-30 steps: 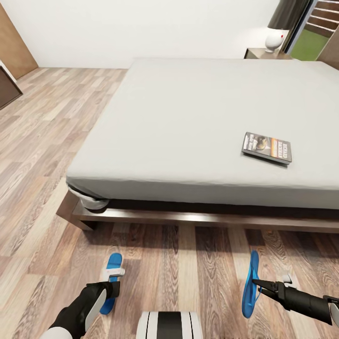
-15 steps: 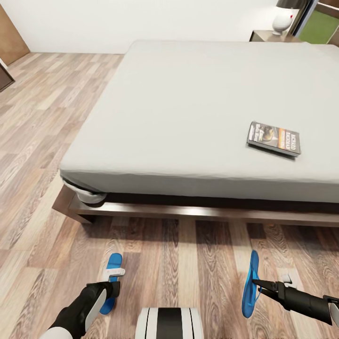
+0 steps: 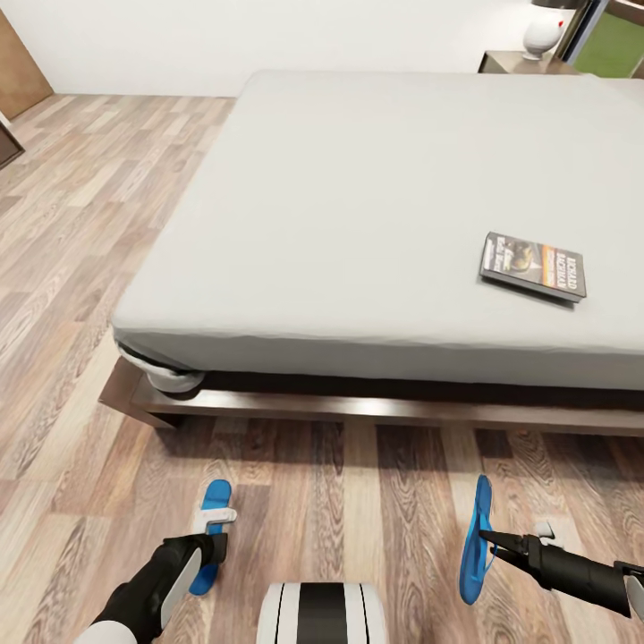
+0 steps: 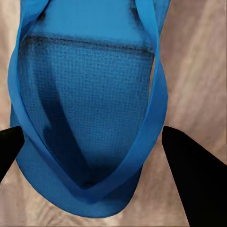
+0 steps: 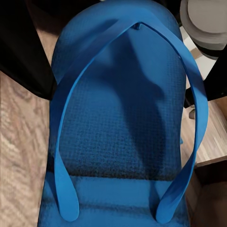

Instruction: In the bedroom, move the book from the bed onto either nightstand, and place the two sandals side by side next to the bed.

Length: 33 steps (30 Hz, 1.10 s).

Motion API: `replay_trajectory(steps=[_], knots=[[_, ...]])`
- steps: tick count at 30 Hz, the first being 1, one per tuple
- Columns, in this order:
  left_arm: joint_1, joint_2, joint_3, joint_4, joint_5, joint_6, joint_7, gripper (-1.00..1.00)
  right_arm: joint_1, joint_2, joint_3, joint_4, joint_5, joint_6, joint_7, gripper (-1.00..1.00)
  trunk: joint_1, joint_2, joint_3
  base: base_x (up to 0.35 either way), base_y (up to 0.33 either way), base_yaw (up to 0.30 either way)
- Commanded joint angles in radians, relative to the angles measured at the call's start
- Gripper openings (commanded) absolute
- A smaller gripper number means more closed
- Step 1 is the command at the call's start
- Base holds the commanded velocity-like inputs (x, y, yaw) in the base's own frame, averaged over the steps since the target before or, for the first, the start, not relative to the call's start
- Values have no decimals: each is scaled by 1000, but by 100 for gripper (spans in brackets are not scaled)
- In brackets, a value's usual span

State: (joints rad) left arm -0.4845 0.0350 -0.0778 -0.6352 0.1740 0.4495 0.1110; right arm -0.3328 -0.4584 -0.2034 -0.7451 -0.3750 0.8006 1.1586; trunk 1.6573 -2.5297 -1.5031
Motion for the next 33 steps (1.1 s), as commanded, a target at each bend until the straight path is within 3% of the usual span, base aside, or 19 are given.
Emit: replay_trajectory(steps=[1,12,22,33], knots=[[0,2,-8,-1,10,4,10,-100,0,0,-1,0,-3,6,1,-100,0,0,-1,249,182,0],[0,0,-8,0,10,3,10,-100,0,0,-1,0,-3,6,1,-100,0,0,-1,254,195,0],[0,-1,-9,0,10,3,10,-100,0,0,-1,0,-3,6,1,-100,0,0,-1,23,16,0],[0,-1,-10,0,10,4,10,-100,0,0,-1,0,-3,6,1,-100,5,-3,-43,0,0,0]])
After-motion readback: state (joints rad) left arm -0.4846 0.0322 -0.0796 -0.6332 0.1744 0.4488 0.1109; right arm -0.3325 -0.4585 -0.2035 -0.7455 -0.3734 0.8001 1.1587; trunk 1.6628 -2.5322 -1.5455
